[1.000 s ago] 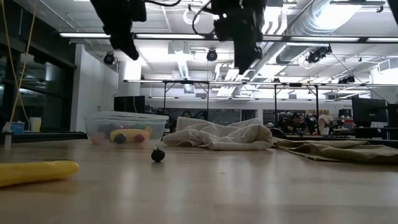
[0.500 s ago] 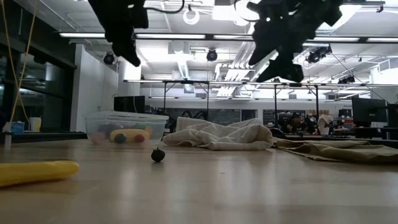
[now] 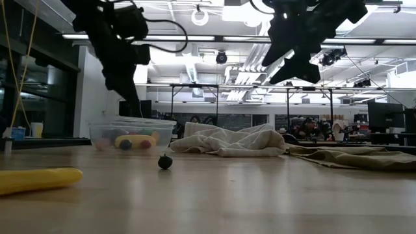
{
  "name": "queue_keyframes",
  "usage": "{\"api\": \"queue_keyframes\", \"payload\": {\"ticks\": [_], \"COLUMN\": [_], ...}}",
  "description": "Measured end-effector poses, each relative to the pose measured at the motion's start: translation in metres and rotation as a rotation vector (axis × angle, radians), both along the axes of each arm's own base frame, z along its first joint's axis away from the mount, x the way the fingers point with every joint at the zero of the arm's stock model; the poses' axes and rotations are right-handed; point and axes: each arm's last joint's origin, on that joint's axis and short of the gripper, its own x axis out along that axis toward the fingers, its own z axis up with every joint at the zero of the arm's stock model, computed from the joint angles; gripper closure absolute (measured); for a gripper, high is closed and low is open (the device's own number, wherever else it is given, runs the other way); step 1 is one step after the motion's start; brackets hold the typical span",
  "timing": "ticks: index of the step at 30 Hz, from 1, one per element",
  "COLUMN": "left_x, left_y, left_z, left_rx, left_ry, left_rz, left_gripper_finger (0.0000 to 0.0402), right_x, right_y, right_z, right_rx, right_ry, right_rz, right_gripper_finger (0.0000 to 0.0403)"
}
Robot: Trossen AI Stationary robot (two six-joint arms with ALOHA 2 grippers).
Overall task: Pick and placing Produce into tupperware
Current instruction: Put the black blackberry into the transparent bin, then put the blue blueberry into the transparent bin
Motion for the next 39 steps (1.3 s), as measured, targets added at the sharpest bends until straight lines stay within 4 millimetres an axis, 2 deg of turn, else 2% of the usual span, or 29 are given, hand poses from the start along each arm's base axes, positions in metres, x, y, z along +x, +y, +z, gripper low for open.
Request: {"api": "queue_keyframes", "payload": {"ticks": [7, 13, 23, 29, 33, 39], "left_x": [-0.004, -0.005, -0.004, -0.002, 0.0, -0.01], "left_y": [-0.001, -0.002, 0.0, -0.001, -0.003, -0.012], "left_z": [-0.016, -0.02, -0.019, -0.017, -0.001, 0.043], "left_rx": [-0.001, -0.002, 0.024, -0.019, -0.064, -0.064], "left_ry": [0.013, 0.017, 0.004, -0.04, -0.151, -0.315], "left_rz": [0.06, 0.071, 0.118, 0.105, 0.079, 0.052], "left_gripper_finger": [0.0291, 0.0292, 0.0235, 0.022, 0.023, 0.0264], "right_x": [0.0, 0.0, 0.0, 0.0, 0.002, 0.007], "right_y": [0.0, 0.0, 0.0, 0.0, 0.0, -0.011], "right_z": [0.0, 0.0, 0.0, 0.0, 0.002, 0.014], "right_rx": [-0.018, -0.024, -0.03, -0.026, -0.049, -0.051], "right_ry": [0.0, -0.001, -0.001, -0.005, -0.03, -0.177], "right_rz": [0.017, 0.023, 0.03, 0.035, 0.056, 0.075], "right_gripper_finger": [0.0201, 0.0201, 0.0201, 0.0201, 0.0201, 0.0201]}}
